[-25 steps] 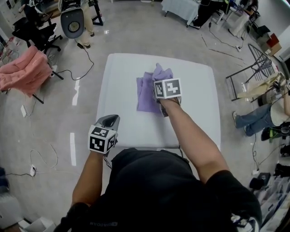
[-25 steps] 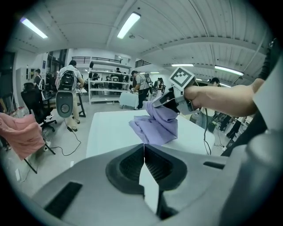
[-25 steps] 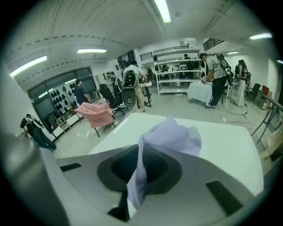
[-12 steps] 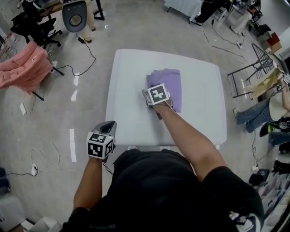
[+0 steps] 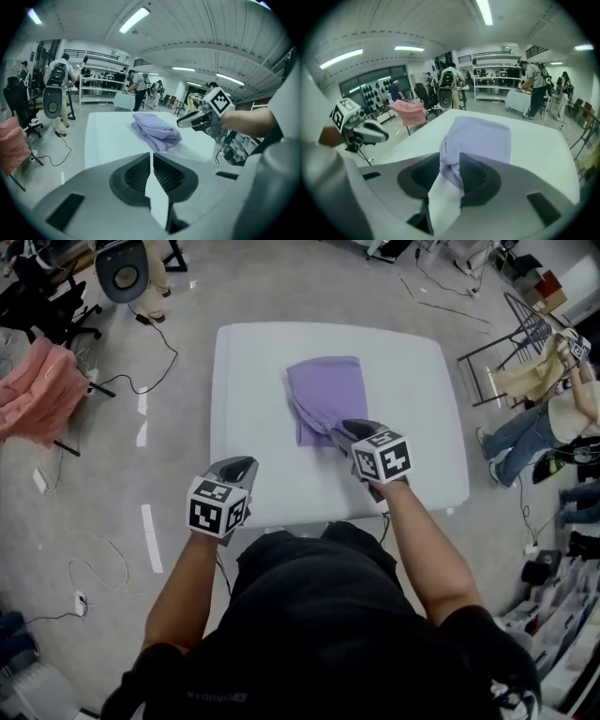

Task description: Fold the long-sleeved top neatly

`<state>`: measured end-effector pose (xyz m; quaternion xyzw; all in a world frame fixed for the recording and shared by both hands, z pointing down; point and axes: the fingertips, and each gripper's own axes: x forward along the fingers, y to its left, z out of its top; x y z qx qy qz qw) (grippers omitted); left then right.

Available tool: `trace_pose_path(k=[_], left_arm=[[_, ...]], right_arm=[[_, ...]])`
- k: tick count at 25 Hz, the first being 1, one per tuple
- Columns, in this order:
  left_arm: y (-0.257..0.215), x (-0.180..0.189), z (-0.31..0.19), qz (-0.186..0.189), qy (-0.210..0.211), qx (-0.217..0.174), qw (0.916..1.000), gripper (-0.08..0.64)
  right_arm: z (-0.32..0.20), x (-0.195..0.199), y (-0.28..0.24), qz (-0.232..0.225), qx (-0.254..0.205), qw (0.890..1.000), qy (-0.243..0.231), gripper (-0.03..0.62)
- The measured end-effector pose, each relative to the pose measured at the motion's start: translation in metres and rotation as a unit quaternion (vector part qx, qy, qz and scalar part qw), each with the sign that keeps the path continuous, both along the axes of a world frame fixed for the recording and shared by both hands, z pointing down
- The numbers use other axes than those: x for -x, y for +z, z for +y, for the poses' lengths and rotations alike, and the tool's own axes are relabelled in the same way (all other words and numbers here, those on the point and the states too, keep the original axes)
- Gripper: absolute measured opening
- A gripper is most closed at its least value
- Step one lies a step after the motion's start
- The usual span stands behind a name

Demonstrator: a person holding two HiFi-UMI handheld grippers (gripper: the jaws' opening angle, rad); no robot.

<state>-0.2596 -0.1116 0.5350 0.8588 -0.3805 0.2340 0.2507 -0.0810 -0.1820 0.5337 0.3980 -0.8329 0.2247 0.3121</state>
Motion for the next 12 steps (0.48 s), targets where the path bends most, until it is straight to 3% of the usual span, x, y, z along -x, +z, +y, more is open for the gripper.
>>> trace_pose_path(k=[4,7,9,11,12], left_arm=[[0.002,-0.033,-0.007,-0.006,0.031,0.002,0.9995,0.008],[0.005,-0.040,-0.004,-0.015,0.034,0.011,0.9992,0.008],[0.004,-0.042,0.000,-0.020,0.034,0.012,0.9992,0.008],[0.005,-0.038,0.004,-0.027,0.026,0.015,0.9992,0.008],[0.007,-0.033,0.007,-0.029,0.019,0.018,0.9992,0.008]], right_arm=[[0.012,-0.001,0.026,0.075,-0.025,0.995,-0.056,0.178],[0.005,0.009,0.040,0.152,-0.061,0.981,-0.103,0.187],[0.001,0.014,0.039,0.201,-0.091,0.967,-0.130,0.156],[0.001,0.023,0.032,0.232,-0.112,0.955,-0.148,0.046],[0.003,0.030,0.027,0.237,-0.117,0.952,-0.155,0.038]])
